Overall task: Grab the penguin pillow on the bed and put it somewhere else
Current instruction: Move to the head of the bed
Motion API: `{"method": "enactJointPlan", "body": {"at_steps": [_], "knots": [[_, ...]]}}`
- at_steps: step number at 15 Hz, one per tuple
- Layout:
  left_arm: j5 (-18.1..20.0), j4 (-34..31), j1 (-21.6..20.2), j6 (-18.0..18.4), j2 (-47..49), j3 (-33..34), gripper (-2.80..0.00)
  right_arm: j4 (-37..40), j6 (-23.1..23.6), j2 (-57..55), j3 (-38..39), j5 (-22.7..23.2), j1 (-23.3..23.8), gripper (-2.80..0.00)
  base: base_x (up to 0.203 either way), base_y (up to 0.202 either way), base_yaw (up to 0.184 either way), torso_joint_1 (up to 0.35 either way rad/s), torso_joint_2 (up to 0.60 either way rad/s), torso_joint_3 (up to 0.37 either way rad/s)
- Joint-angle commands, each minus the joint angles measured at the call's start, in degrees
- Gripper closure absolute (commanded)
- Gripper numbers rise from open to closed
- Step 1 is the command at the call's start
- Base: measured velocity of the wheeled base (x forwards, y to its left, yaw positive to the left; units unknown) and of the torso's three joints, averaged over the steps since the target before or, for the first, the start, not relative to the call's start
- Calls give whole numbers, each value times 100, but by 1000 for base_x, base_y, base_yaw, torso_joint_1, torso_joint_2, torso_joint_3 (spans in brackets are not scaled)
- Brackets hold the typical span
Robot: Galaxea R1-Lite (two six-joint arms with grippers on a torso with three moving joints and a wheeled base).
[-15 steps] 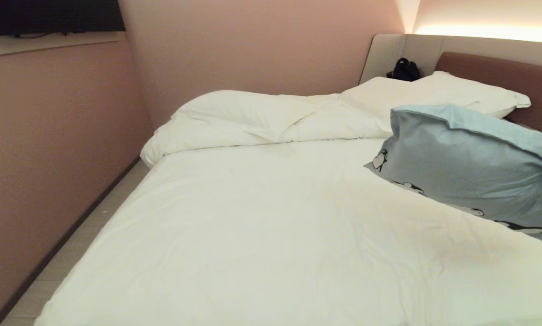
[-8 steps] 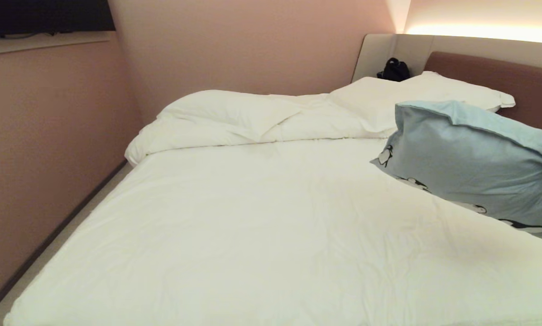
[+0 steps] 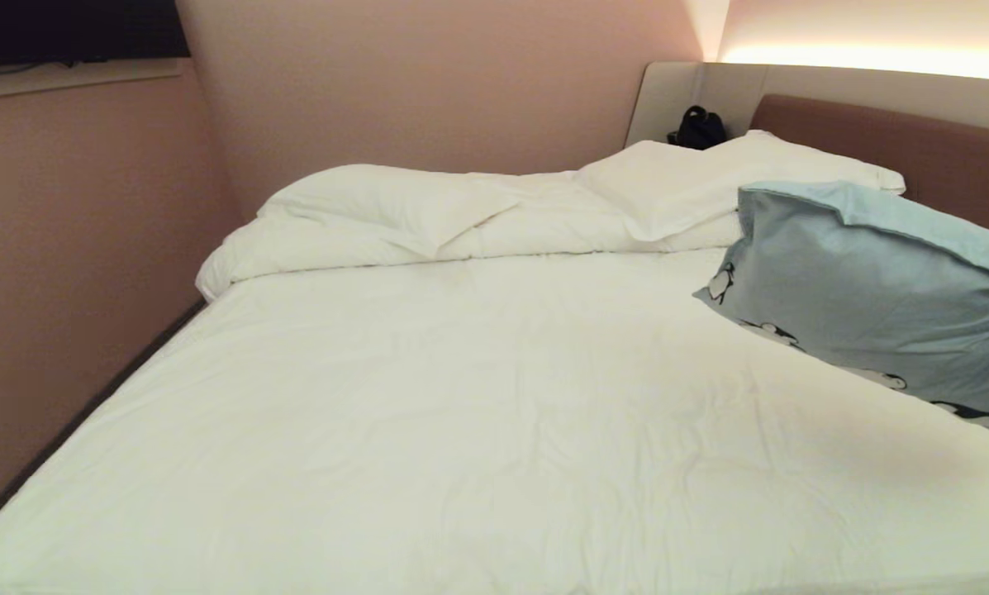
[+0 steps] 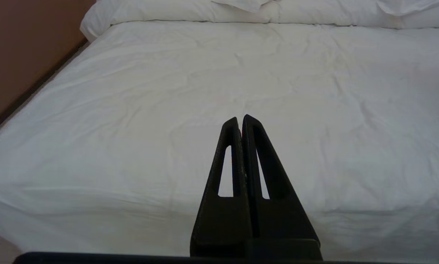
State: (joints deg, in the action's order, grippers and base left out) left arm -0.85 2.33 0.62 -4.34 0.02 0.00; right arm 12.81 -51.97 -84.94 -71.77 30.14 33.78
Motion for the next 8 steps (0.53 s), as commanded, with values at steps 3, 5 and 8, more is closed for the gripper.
{"method": "enactJointPlan", "body": {"at_steps": [3,5,8], "knots": [[-3,4,-1,-5,-2,0,0,2,-33,-49,22,27,58,0,0,-193,3,2,2,4],[-3,4,-1,-5,-2,0,0,2,-33,-80,13,32,113,0,0,-195,1,2,2,4],[-3,4,-1,4,-2,0,0,2,-32,-128,49,69,149,0,0,-196,1,5,1,3]]}}
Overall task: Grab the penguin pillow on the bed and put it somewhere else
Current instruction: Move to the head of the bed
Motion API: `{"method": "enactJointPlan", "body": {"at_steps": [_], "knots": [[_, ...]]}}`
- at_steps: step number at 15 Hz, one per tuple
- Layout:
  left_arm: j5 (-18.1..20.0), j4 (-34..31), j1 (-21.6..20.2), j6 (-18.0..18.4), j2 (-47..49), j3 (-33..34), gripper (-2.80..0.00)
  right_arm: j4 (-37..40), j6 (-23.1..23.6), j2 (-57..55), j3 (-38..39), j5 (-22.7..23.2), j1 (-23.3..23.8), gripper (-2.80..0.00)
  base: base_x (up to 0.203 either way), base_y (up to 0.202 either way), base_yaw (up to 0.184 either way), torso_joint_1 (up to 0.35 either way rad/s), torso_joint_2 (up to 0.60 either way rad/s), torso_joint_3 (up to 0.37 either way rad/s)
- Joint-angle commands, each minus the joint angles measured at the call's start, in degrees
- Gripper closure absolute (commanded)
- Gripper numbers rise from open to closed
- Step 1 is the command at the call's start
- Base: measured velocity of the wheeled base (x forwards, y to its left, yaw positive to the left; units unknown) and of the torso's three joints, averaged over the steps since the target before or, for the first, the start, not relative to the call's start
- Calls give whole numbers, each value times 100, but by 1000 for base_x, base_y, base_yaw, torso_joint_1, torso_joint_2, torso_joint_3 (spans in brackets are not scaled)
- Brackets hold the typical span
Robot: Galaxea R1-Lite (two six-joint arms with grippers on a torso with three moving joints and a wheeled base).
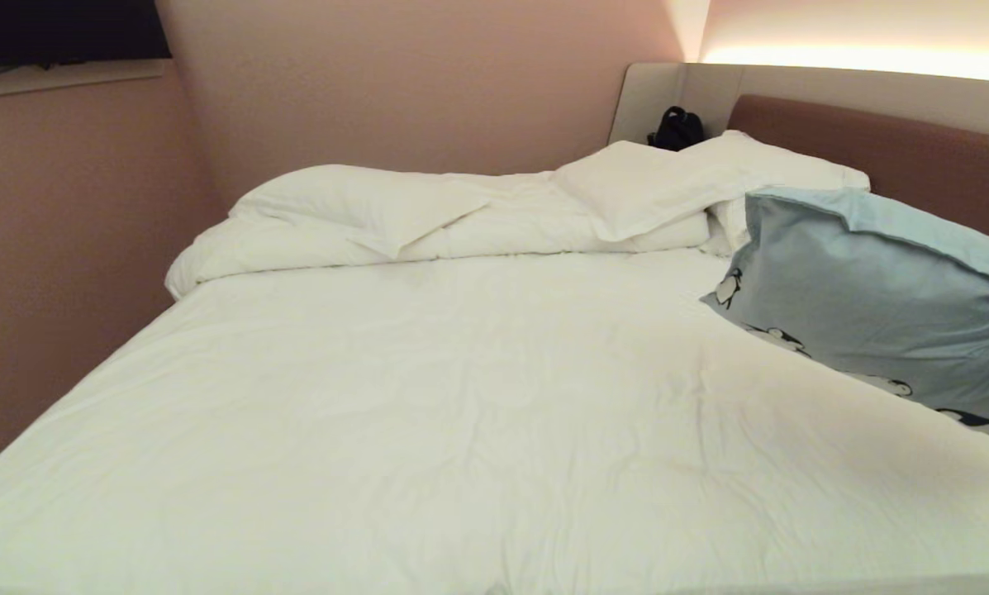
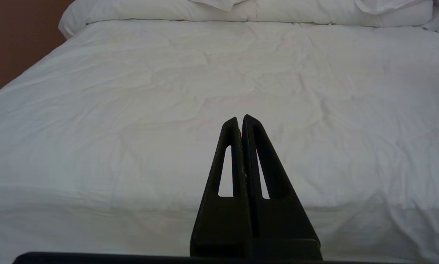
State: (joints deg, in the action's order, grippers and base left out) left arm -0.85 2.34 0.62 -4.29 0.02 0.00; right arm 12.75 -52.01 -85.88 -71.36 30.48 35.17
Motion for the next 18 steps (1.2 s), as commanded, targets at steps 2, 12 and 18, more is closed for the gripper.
{"method": "enactJointPlan", "body": {"at_steps": [2,12,18], "knots": [[-3,3,-1,-2,-2,0,0,16,-29,-69,-1,135,52,0,0,-192,0,4,-3,2],[-3,3,-1,-2,-2,0,0,-361,-20,-113,-71,134,245,0,0,-194,-1,3,2,2],[-3,3,-1,-10,-2,0,0,-373,-17,-95,-82,140,236,0,0,-190,2,3,0,4]]}}
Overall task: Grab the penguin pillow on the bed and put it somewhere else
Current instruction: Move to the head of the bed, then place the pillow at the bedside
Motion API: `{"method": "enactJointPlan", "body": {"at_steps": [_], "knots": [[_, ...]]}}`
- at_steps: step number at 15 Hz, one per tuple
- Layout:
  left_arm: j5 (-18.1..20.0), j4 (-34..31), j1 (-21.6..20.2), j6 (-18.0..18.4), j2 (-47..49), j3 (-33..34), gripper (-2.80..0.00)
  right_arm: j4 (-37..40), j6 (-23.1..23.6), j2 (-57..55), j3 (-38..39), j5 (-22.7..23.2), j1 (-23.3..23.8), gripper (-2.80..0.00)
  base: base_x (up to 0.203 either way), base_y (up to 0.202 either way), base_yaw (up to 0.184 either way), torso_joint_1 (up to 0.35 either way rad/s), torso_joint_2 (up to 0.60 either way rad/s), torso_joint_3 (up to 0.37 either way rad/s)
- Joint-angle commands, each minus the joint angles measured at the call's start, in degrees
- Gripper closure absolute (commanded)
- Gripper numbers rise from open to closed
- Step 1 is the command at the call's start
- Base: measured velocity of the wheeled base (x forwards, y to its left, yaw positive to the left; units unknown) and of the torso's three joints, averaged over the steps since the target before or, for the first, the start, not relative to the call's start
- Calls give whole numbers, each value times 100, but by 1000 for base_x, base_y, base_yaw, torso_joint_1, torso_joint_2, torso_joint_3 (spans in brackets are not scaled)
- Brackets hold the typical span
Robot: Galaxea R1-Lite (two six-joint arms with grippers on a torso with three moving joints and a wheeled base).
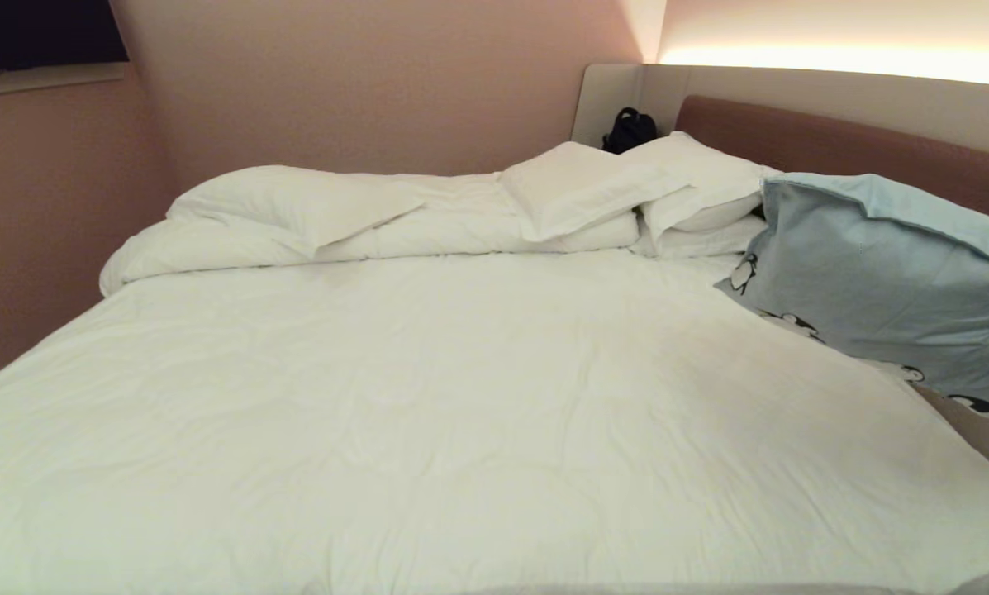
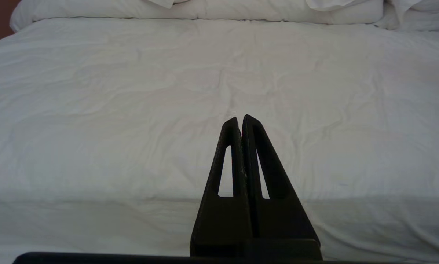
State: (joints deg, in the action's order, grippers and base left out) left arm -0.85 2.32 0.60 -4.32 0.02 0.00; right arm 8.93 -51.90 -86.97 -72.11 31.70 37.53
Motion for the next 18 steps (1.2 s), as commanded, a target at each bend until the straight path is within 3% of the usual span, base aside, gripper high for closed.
{"method": "enactJointPlan", "body": {"at_steps": [1,6,8,14,18], "knots": [[-3,6,2,1,-2,0,0,-32,-22,13,-14,12,-1,0,0,-135,-1,4,2,-1],[-3,6,2,1,-2,0,0,-255,40,-39,-174,-224,-1,0,0,-16,-1,0,0,0],[-3,6,2,1,-2,0,0,-708,153,-238,-170,-708,-34,0,0,0,0,0,0,0],[-3,6,2,1,-2,0,0,-1516,856,-917,-173,-1519,-205,0,0,0,0,0,0,0],[-3,6,2,1,-2,0,0,-2421,1460,-1588,-185,-2566,-464,0,0,0,0,0,0,0]]}}
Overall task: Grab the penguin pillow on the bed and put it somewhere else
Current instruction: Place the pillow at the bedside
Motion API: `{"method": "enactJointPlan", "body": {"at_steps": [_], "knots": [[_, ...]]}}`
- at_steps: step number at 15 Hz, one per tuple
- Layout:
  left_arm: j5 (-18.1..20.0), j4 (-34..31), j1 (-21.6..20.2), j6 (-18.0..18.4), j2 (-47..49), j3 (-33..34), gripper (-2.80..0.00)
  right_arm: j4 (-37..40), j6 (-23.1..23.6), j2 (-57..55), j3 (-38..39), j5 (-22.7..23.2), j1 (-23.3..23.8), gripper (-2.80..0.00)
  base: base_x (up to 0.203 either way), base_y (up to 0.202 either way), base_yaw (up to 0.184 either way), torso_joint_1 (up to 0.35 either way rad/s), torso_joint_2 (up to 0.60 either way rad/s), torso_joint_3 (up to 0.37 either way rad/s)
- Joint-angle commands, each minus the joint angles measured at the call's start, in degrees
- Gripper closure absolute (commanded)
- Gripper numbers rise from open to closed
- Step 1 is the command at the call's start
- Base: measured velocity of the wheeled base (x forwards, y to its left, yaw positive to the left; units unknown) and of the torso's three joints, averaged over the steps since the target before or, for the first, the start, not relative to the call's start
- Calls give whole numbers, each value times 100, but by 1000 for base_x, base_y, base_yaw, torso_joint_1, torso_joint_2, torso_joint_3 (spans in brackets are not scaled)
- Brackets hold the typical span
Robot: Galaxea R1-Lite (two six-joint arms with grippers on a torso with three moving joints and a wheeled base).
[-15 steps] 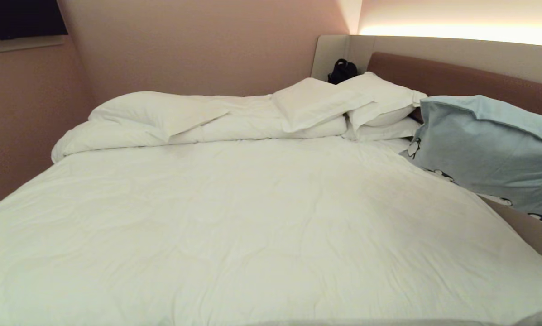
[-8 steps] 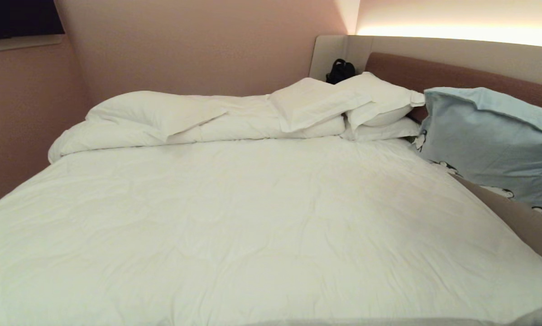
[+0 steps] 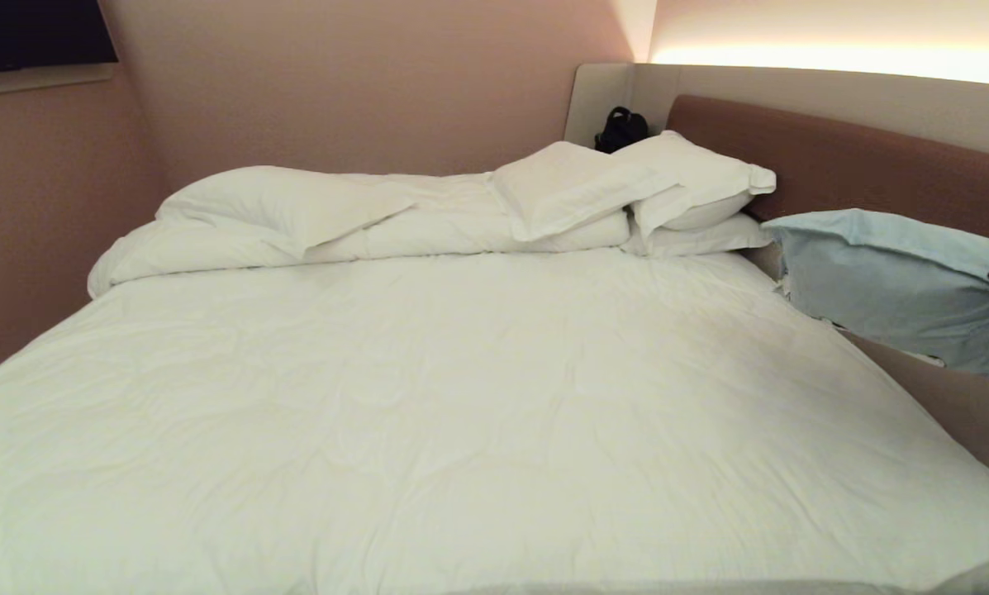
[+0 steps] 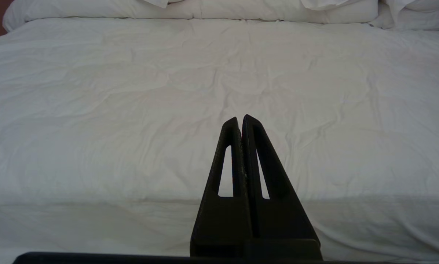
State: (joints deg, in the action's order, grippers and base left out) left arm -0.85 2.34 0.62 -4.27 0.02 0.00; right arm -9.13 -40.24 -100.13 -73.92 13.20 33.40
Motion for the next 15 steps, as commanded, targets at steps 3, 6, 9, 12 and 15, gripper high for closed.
{"method": "enactJointPlan", "body": {"at_steps": [3,6,9,12,15], "knots": [[-3,3,-1,-4,-2,0,0,-1196,665,-804,-8,-1649,-408,0,0,0,0,0,0,0],[-3,3,-1,-12,-2,0,0,-1668,935,-1096,-17,-2300,-701,0,0,0,0,0,0,0],[-3,3,-1,-4,-2,0,0,-1853,1096,-1543,-375,-2684,-895,0,0,0,0,0,0,0],[-3,3,-1,-4,-2,0,0,-1879,1126,-1941,-846,-2986,-951,0,0,0,0,0,0,0],[-3,3,-1,-4,-2,0,0,-1888,1244,-2476,-1324,-3345,-1053,0,0,0,0,0,0,0]]}}
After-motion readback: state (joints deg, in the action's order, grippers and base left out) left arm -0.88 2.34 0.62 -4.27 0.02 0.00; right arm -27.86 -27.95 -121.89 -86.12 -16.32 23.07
